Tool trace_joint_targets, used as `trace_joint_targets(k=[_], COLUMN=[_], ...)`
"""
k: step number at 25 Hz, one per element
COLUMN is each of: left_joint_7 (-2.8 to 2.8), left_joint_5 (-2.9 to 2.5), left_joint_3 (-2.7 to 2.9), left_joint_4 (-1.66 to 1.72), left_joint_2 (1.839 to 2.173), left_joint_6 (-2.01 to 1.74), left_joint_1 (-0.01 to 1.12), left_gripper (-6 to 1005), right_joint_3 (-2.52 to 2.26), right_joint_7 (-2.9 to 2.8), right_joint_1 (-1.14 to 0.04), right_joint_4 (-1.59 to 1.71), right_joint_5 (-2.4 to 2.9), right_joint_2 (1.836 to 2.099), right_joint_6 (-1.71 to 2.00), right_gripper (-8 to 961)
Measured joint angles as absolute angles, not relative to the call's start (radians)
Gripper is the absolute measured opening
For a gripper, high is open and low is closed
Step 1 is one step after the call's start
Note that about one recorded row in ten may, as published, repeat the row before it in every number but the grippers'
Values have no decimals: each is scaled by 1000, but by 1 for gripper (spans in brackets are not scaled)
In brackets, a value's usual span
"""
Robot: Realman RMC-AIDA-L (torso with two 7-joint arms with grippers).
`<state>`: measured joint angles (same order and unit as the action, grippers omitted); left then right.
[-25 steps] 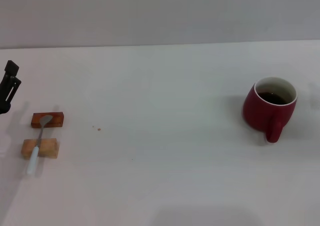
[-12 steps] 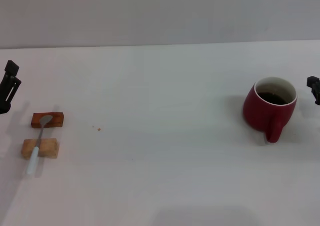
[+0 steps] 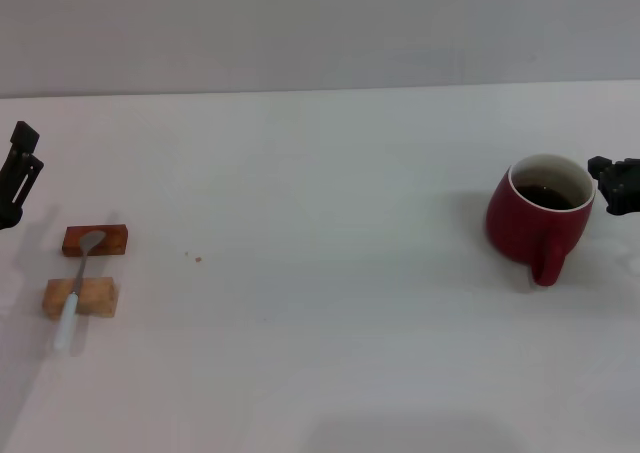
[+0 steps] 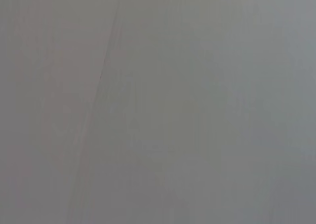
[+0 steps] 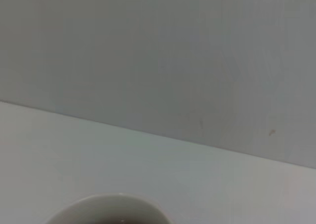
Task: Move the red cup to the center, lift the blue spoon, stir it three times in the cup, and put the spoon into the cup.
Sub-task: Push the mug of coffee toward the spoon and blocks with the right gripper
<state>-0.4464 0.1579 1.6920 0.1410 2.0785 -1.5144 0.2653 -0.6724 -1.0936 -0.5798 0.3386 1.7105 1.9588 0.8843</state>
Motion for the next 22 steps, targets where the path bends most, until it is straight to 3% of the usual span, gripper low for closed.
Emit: trace_joint_targets(k=[22], left_joint_7=[-446], left_joint_5=[153], left_joint_3=[1692], left_joint_4=[138], left_joint_2=[2079], left_joint_6=[-1508], left_joint_1=[264], left_gripper=[824], right_joint_3=[-756], right_joint_7=[-1095], right_joint_1=[-593], right_joint_4=[339], right_joint_5=[1710], right_joint_2=[1983], right_joint_6=[920], right_gripper=[-2])
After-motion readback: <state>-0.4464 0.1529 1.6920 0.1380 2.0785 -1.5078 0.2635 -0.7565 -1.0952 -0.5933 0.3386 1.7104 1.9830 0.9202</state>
